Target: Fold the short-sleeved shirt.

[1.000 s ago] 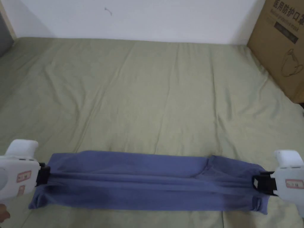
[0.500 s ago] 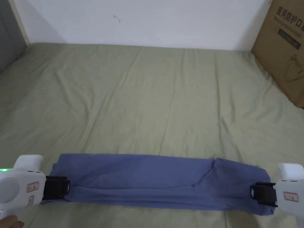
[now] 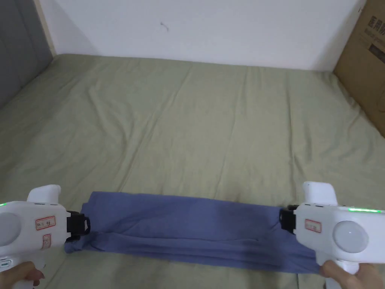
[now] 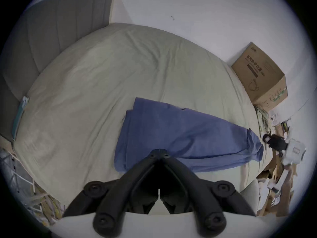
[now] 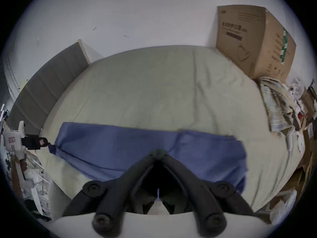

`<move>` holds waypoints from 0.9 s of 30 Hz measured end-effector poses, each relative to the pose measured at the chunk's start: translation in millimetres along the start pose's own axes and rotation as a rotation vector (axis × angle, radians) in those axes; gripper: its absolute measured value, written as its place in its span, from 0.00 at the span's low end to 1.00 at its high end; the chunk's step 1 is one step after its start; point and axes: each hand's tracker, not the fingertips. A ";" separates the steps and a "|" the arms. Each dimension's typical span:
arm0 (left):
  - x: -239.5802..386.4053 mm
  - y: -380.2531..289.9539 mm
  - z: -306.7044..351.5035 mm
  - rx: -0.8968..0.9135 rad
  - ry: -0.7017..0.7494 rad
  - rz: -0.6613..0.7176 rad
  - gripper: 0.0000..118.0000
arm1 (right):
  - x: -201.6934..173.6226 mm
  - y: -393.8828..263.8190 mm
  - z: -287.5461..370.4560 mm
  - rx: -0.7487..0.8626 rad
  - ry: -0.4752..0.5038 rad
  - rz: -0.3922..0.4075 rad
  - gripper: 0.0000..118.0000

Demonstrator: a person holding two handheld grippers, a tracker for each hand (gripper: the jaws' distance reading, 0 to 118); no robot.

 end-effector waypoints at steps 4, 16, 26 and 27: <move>-26.8 -0.2 9.7 0.024 -0.043 0.093 0.02 | -37.7 -5.0 -19.6 -0.009 -0.005 0.033 0.00; -96.5 -0.8 -56.7 -0.040 -0.360 0.346 0.97 | -92.4 -10.9 -46.1 -0.090 0.088 0.091 0.00; -114.2 5.4 -110.3 -0.085 -0.615 0.566 0.72 | -87.4 -12.0 -57.9 -0.132 0.079 0.058 0.00; -116.7 8.5 -112.8 -0.084 -0.608 0.563 0.25 | -87.1 -12.2 -58.2 -0.135 0.083 0.057 0.00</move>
